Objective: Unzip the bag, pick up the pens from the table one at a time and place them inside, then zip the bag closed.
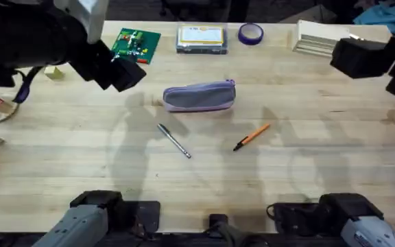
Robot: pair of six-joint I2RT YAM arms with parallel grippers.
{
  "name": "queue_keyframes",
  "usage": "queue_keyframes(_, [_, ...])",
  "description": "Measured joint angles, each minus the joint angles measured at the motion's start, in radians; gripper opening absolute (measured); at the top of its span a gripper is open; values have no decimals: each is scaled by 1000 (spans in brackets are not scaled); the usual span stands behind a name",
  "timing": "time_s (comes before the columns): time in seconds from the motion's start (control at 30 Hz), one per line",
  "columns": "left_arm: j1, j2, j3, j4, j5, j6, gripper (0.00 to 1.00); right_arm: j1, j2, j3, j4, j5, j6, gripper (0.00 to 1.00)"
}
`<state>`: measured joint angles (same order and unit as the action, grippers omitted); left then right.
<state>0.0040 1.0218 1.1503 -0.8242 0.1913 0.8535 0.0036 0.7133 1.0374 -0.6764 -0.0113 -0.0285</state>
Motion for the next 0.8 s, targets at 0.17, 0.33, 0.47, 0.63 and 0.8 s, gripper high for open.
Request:
queue_keyframes(0.17, [0, 0, 0, -3, 0, 99, 993, 0, 0, 0, -4, 2, -43, 998])
queue_keyframes(0.33, [2, 0, 0, -9, 17, 118, 992, 0, 0, 0, 3, 4, -70, 998])
queue_keyframes(0.47, [25, 0, 0, -54, 95, 142, 993, 0, 0, 0, 3, 5, -77, 998])
queue_keyframes(0.63, [118, 0, 0, -178, 283, 281, 993, 0, 0, 0, 3, 7, -77, 998])
queue_keyframes(0.8, [227, 3, 0, -281, 466, 477, 993, 0, 0, 0, 3, 7, -78, 998])
